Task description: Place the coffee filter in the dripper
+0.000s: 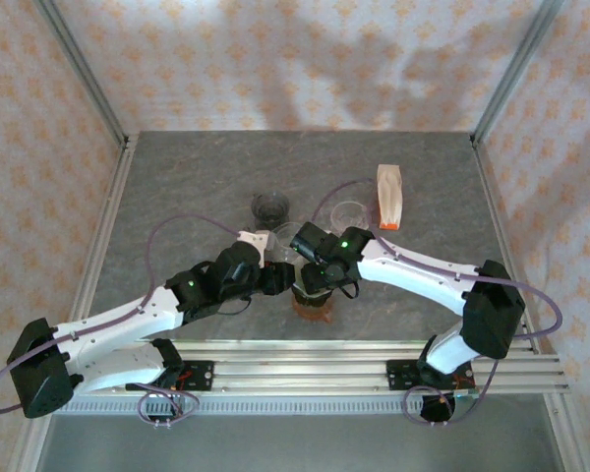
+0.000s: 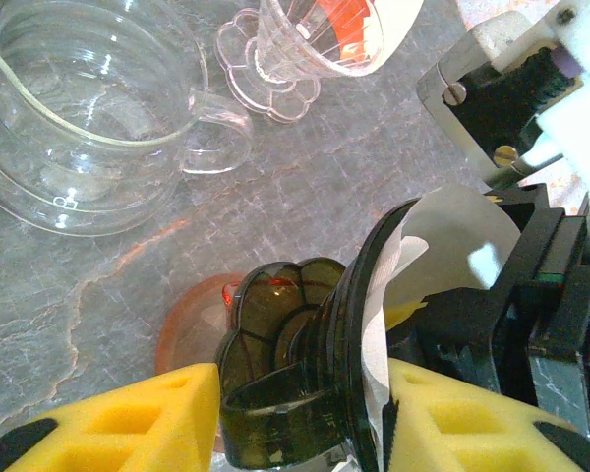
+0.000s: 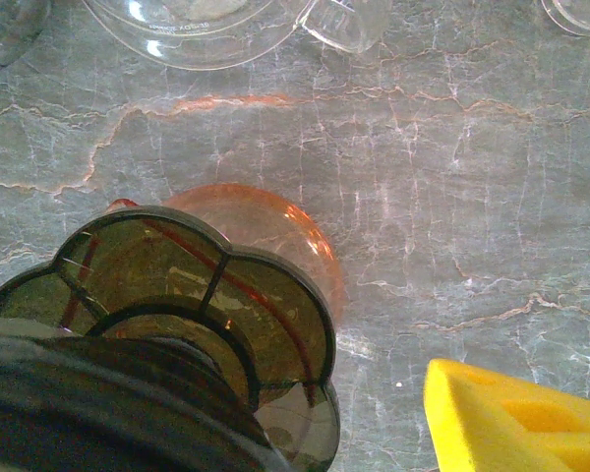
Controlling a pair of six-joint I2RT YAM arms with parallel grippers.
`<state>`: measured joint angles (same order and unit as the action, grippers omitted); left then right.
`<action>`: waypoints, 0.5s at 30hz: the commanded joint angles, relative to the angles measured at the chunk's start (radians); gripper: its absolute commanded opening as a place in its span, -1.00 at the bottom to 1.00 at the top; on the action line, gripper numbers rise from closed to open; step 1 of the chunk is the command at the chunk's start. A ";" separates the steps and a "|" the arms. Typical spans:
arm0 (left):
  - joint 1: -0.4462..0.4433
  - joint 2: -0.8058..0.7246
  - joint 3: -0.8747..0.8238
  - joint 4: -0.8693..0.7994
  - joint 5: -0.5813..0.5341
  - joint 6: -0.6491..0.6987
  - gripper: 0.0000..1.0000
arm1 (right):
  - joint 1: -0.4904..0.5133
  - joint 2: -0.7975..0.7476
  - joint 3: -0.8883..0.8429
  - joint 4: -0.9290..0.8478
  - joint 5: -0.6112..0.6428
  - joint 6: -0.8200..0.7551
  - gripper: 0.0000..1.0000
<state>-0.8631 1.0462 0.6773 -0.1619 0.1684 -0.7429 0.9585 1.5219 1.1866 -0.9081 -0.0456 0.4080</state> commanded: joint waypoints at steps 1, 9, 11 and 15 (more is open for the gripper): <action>0.005 0.005 -0.012 -0.019 -0.010 0.001 -0.11 | -0.001 -0.028 0.022 -0.009 0.034 0.013 0.35; 0.005 0.004 -0.013 -0.013 -0.010 -0.003 -0.07 | -0.002 -0.119 0.068 -0.034 0.070 0.022 0.35; 0.005 0.005 -0.012 -0.014 -0.010 -0.003 -0.06 | -0.003 -0.146 0.071 -0.045 0.082 0.027 0.35; 0.005 0.006 -0.010 -0.009 -0.008 -0.004 -0.05 | -0.003 -0.188 0.048 -0.065 0.090 0.042 0.35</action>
<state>-0.8631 1.0481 0.6773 -0.1631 0.1680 -0.7429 0.9585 1.3632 1.2289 -0.9234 -0.0036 0.4240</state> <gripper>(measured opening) 0.474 0.677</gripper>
